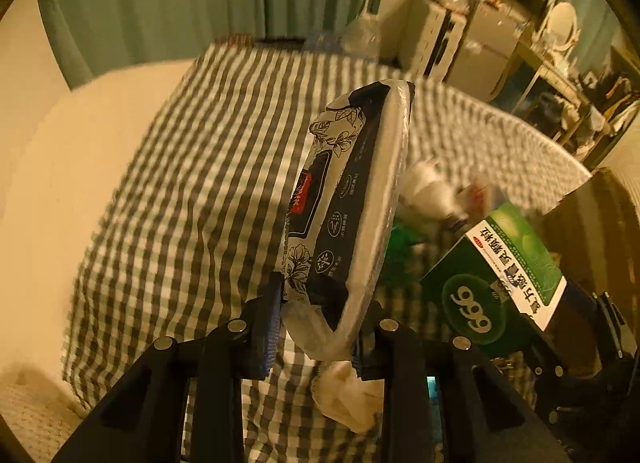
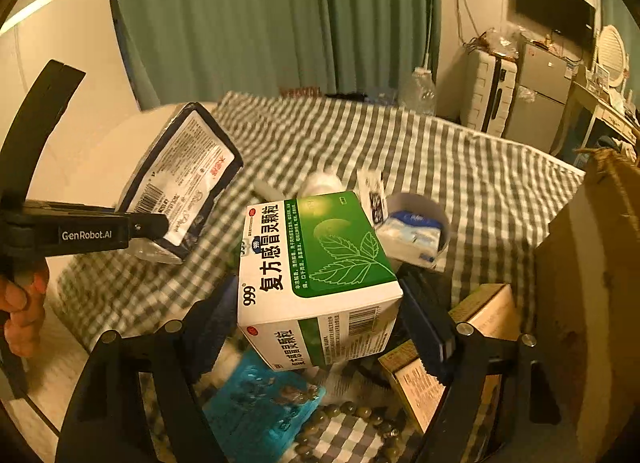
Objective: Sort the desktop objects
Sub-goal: 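Grasp the black-and-white wipes pack with left tool while right tool grasps green medicine box, then carry the wipes pack with left tool while right tool carries the green medicine box to box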
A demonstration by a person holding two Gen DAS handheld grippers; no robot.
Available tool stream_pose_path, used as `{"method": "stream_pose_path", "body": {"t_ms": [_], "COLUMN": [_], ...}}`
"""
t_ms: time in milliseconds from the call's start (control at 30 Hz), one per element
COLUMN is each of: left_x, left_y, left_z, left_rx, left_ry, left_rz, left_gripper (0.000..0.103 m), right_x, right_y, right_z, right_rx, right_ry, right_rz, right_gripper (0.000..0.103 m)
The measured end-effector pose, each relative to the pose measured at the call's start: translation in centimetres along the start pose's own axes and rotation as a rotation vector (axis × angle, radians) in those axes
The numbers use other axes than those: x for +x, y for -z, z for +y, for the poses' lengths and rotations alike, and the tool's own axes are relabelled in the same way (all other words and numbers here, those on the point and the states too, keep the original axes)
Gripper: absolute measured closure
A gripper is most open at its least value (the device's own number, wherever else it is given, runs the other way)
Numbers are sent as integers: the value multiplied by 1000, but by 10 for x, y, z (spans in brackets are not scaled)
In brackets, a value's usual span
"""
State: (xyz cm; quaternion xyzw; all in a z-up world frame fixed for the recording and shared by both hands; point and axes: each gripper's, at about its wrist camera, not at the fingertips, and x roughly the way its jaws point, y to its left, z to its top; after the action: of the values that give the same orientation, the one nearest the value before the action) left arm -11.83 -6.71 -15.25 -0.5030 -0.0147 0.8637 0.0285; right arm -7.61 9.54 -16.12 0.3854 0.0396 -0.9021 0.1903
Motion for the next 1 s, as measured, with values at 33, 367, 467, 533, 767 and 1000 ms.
{"method": "stream_pose_path", "body": {"t_ms": [33, 367, 467, 533, 767, 1000], "left_x": [-7, -73, -94, -108, -164, -212], "left_y": [-2, -4, 4, 8, 20, 19], "left_z": [-2, -6, -7, -8, -23, -47], "left_rx": [9, 29, 46, 60, 104, 118], "left_ry": [-1, 25, 44, 42, 163, 164], "left_rz": [-20, -180, -215, -247, -345, -452], "left_gripper": [75, 75, 74, 75, 74, 75], "right_x": [-5, -80, -110, -129, -211, -262], "right_y": [-1, -13, -15, -16, -18, -9], "right_z": [0, 6, 9, 13, 23, 3], "right_rx": [5, 39, 40, 42, -39, -37], "right_ry": [4, 52, 83, 89, 180, 243], "right_rz": [-12, -168, -217, -245, -366, -444], "right_gripper": [24, 24, 24, 24, 24, 24]}}
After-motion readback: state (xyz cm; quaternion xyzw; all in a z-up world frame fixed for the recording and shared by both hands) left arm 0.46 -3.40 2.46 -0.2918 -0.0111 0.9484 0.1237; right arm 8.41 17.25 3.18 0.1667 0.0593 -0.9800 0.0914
